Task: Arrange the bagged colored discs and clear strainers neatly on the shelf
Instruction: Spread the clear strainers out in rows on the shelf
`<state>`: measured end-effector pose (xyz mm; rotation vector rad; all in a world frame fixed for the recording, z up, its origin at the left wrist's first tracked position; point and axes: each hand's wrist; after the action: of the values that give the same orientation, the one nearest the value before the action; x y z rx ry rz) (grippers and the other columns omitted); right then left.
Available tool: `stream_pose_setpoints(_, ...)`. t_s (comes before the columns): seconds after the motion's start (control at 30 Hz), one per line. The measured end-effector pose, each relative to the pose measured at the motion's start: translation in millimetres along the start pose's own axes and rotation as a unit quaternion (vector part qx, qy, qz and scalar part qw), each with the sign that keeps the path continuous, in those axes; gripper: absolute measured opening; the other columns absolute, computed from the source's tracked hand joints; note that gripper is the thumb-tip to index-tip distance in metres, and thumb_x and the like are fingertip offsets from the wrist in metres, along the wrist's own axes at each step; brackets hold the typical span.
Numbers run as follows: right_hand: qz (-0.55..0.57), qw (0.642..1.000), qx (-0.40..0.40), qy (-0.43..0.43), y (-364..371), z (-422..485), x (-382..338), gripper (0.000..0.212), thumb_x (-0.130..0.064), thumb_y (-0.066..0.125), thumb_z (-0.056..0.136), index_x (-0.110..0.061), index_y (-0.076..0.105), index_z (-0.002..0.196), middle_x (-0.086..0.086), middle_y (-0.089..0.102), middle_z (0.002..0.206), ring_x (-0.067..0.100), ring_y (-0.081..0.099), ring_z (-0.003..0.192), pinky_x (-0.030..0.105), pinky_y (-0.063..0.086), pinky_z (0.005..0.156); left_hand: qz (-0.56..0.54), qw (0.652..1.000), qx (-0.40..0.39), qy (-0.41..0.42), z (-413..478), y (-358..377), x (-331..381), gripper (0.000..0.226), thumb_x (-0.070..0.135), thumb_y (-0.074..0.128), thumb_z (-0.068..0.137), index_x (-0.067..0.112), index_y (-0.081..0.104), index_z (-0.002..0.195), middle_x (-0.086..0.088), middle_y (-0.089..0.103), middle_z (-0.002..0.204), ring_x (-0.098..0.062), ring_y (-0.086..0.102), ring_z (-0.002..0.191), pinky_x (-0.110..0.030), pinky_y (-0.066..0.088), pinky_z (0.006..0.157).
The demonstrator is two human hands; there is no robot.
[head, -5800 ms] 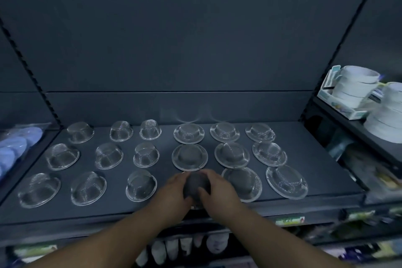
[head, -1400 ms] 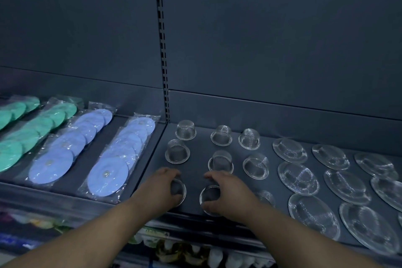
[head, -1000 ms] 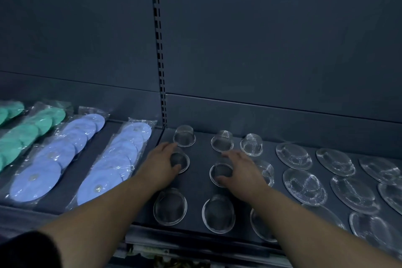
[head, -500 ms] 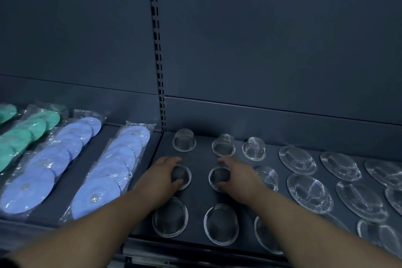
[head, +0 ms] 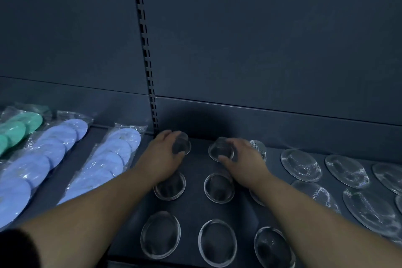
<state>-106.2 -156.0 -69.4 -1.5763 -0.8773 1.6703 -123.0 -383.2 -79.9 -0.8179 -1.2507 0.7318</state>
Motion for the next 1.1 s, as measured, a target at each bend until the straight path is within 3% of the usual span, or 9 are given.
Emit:
stream_pose_setpoints(0.1,-0.054,0.998,-0.036,0.002,3,20,3,0.051,-0.019,0.060,0.087,-0.023,0.048,0.136,0.005,0.046,0.142,0.020,0.045,0.127,0.021,0.030,0.106,0.019,0.999,-0.047,-0.011,23,7,1,0.059,0.026,0.057,0.091,0.031,0.034,0.145,-0.003,0.019,0.157,-0.023,0.028,0.141,-0.025,0.021,0.112)
stream_pose_setpoints(0.27,-0.078,0.996,-0.046,-0.008,8,30,-1,0.050,-0.009,0.051,0.089,-0.027,0.049,0.135,0.003,0.048,0.140,0.022,0.050,0.123,0.025,0.037,0.101,0.020,0.997,-0.071,-0.017,33,16,-10,0.052,0.011,0.050,0.090,0.033,0.046,0.137,-0.005,0.026,0.154,-0.022,0.037,0.136,-0.025,0.027,0.109)
stream_pose_setpoints(0.4,-0.074,0.996,-0.040,-0.010,13,30,-4,0.053,-0.012,0.052,0.089,-0.029,0.047,0.138,0.001,0.045,0.142,0.023,0.050,0.123,0.029,0.038,0.102,0.011,0.998,-0.067,-0.017,30,15,-12,0.055,0.007,0.048,0.090,0.034,0.044,0.139,-0.006,0.023,0.156,-0.021,0.034,0.138,-0.022,0.025,0.109)
stream_pose_setpoints(0.5,-0.032,0.999,-0.013,-0.003,7,23,-6,0.057,-0.014,0.055,0.090,-0.024,0.038,0.144,0.003,0.038,0.147,0.020,0.043,0.130,0.027,0.032,0.105,-0.006,0.999,-0.028,-0.019,19,8,-7,0.052,0.014,0.050,0.092,0.031,0.042,0.141,-0.003,0.023,0.156,-0.023,0.037,0.136,-0.023,0.025,0.109)
stream_pose_setpoints(0.6,0.004,0.999,0.048,0.004,-7,4,0,0.047,-0.018,0.060,0.090,-0.019,0.049,0.136,0.004,0.048,0.139,0.018,0.047,0.125,0.019,0.030,0.100,-0.026,0.999,0.018,0.033,-8,5,8,0.046,0.024,0.059,0.090,0.026,0.050,0.135,0.002,0.037,0.147,-0.018,0.044,0.129,-0.017,0.027,0.103)
stream_pose_setpoints(0.7,-0.019,0.997,0.071,0.035,-24,-25,16,0.038,-0.022,0.067,0.085,-0.021,0.060,0.122,0.002,0.055,0.129,0.018,0.054,0.114,0.020,0.035,0.092,-0.037,0.994,-0.039,0.097,-37,14,38,0.056,0.041,0.062,0.087,0.029,0.045,0.139,0.007,0.035,0.148,-0.011,0.034,0.136,-0.017,0.022,0.107)
stream_pose_setpoints(0.77,-0.035,0.995,0.075,0.059,-35,-42,29,0.040,-0.028,0.073,0.081,-0.019,0.063,0.118,0.003,0.058,0.125,0.019,0.054,0.115,0.020,0.034,0.094,-0.028,0.989,-0.084,0.115,-46,28,57,0.064,0.046,0.062,0.085,0.033,0.037,0.143,0.008,0.028,0.153,-0.010,0.027,0.140,-0.021,0.021,0.113)
stream_pose_setpoints(0.93,-0.039,0.993,-0.020,0.108,-52,-68,51,0.068,-0.043,0.082,0.068,-0.026,0.054,0.128,-0.001,0.051,0.131,0.016,0.049,0.122,0.021,0.034,0.100,0.004,0.985,-0.141,0.103,-48,51,76,0.063,0.037,0.062,0.086,0.032,0.036,0.144,0.004,0.024,0.155,-0.018,0.030,0.139,-0.030,0.029,0.113)
stream_pose_setpoints(1.1,-0.087,0.991,-0.058,0.085,-48,-68,57,0.062,-0.030,0.077,0.073,-0.029,0.053,0.130,0.002,0.059,0.125,0.019,0.056,0.113,0.025,0.044,0.092,0.009,0.986,-0.142,0.083,-47,52,77,0.058,0.024,0.061,0.087,0.029,0.039,0.141,0.008,0.033,0.148,-0.014,0.039,0.132,-0.027,0.032,0.109)
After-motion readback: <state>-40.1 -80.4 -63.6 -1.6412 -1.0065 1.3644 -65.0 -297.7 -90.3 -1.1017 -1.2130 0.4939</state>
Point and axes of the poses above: each hand's wrist, its own z-axis towards the middle knuckle, its own y-axis out of the palm, x = y × z
